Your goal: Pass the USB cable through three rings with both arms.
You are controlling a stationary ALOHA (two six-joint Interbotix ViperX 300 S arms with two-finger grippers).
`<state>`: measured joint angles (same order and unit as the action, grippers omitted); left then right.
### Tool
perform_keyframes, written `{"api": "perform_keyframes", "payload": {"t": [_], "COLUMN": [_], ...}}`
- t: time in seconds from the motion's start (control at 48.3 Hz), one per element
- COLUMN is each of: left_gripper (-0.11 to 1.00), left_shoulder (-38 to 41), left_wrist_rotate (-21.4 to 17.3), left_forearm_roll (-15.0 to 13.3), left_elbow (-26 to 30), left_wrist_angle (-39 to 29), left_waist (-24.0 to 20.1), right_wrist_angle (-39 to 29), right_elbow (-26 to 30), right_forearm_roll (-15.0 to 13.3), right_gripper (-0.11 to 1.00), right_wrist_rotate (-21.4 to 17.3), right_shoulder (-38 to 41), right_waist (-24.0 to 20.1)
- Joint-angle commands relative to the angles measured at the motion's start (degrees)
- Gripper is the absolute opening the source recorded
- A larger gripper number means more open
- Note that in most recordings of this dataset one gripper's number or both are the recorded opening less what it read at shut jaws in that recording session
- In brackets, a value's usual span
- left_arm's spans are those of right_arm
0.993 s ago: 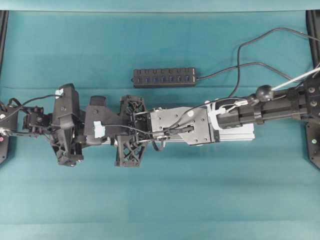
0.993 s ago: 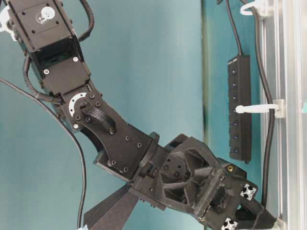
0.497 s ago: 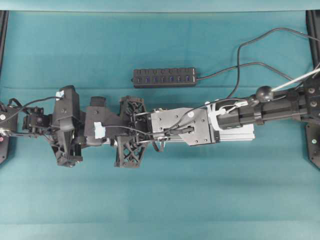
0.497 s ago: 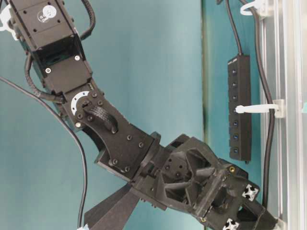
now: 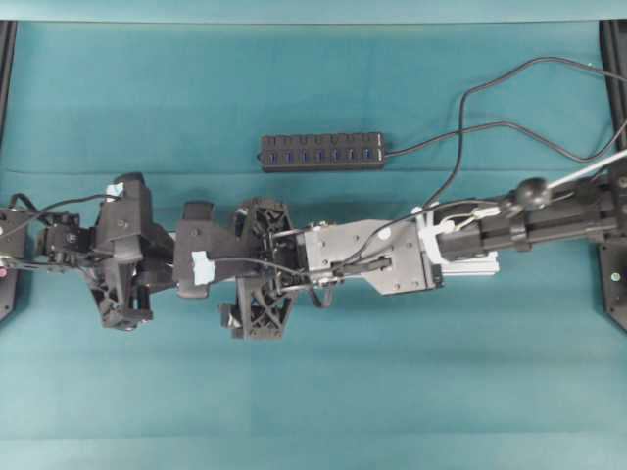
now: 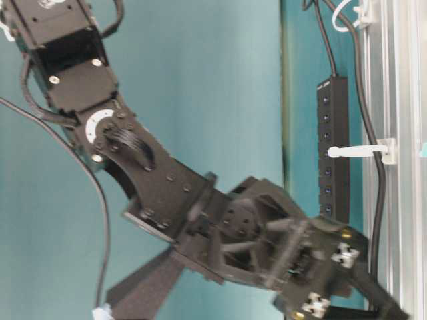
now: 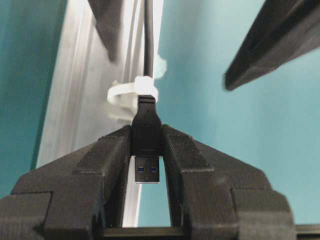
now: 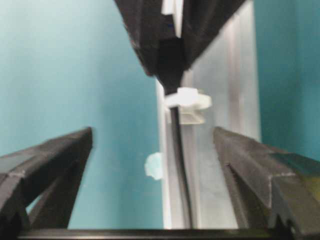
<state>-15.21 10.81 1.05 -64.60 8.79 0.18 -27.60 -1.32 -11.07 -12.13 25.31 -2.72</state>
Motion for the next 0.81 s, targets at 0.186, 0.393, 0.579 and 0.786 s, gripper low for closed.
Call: {"api": "perform_keyframes", "payload": {"t": [0.186, 0.393, 0.579, 0.786], "left_gripper": [0.26, 0.26, 0.26, 0.26], "left_shoulder": [-5.8, -10.46, -15.91, -23.47], "left_wrist_rotate": [0.09, 0.26, 0.53, 0.79], "left_forearm_roll": [0.18, 0.18, 0.18, 0.18], "left_elbow": [-0.7, -2.02, -3.52, -4.75], "left_wrist_angle": [-3.52, -9.49, -12.13, -12.74], "left_waist": [0.53, 0.53, 0.53, 0.35], "right_wrist_angle": [0.09, 0.09, 2.2, 6.59], "right_elbow": [-2.29, -5.98, -10.9, -17.05], "right_forearm_roll": [0.09, -0.09, -0.09, -0.09], "right_gripper": [0.89, 0.89, 0.89, 0.89], "right_wrist_rotate": [-0.35, -0.35, -0.35, -1.93], "right_shoulder": [-5.19, -8.53, -13.1, -19.25], "right_waist": [0.09, 0.18, 1.05, 3.08]}}
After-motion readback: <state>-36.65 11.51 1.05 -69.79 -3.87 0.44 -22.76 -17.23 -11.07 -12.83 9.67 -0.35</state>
